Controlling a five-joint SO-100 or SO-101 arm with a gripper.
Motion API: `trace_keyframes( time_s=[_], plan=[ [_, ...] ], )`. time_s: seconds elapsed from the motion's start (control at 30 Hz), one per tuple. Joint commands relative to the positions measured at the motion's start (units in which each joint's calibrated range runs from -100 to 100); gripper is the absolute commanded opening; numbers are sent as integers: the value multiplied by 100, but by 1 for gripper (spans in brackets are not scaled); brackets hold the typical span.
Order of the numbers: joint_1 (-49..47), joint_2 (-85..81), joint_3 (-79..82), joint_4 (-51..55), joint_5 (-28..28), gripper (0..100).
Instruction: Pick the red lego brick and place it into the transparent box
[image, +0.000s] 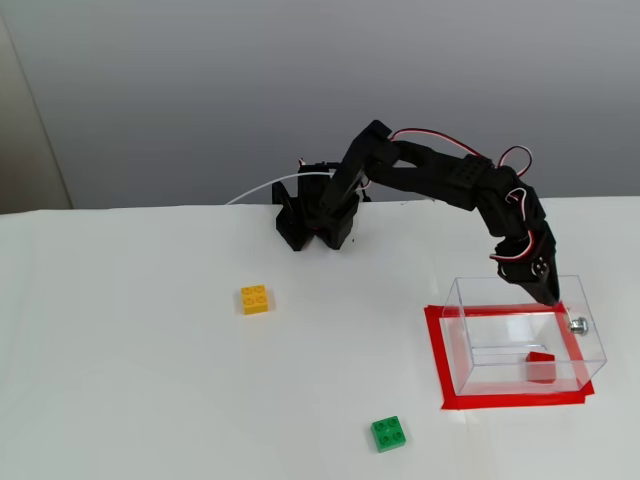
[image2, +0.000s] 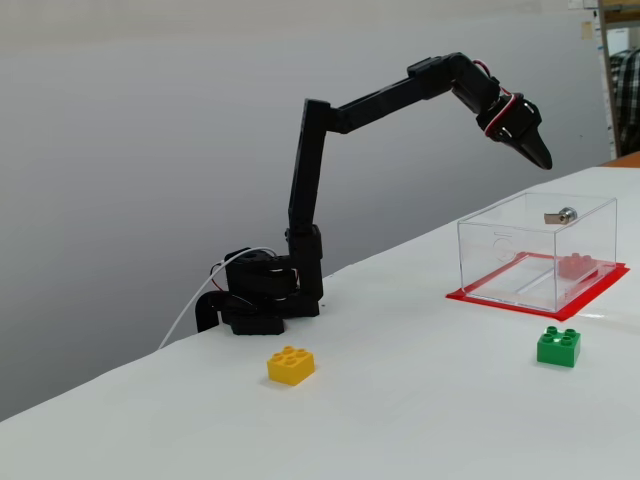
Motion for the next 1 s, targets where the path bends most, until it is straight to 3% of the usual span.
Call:
trace_keyframes(
  time_s=[0.0,0.6,0.97],
  plan=[
    [265,-615,-200,125,-22,2],
    [2254,-2617,-164,430,15,2],
    [4243,-3831,-119,1257,-27,2]
  ],
)
